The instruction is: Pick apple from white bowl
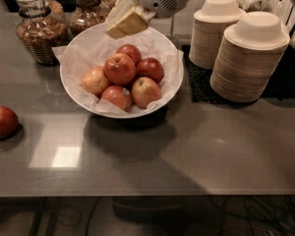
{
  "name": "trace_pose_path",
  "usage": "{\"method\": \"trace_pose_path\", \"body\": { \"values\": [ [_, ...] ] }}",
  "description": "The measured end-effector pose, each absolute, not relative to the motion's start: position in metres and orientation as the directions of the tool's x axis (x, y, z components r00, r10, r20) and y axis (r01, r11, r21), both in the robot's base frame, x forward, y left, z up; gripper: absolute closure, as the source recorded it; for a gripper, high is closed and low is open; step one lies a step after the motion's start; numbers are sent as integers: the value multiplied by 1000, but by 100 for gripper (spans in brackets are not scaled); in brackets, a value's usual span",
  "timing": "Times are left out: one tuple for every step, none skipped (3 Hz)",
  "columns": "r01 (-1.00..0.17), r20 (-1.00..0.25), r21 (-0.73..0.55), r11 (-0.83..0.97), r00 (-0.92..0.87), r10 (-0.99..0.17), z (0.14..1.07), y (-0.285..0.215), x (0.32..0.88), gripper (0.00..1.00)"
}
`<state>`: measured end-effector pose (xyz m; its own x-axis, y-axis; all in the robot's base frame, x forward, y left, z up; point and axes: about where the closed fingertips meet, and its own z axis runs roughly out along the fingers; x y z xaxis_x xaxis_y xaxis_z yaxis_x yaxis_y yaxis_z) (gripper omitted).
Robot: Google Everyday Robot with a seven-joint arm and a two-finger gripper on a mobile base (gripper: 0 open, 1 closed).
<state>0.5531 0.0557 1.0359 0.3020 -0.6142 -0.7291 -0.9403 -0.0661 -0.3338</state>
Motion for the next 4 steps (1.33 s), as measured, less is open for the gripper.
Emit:
{"method": "trace_pose_path", "body": {
  "values": [
    [-957,-714,-282,-62,253,-652,1004,47,546,11],
    [-965,-707,-253,-64,230,-668,986,48,547,0],
    [-966,-705,-246,-76,233,-670,975,54,553,19],
    [-968,-703,-240,-76,227,-674,966,55,557,42]
  ]
}}
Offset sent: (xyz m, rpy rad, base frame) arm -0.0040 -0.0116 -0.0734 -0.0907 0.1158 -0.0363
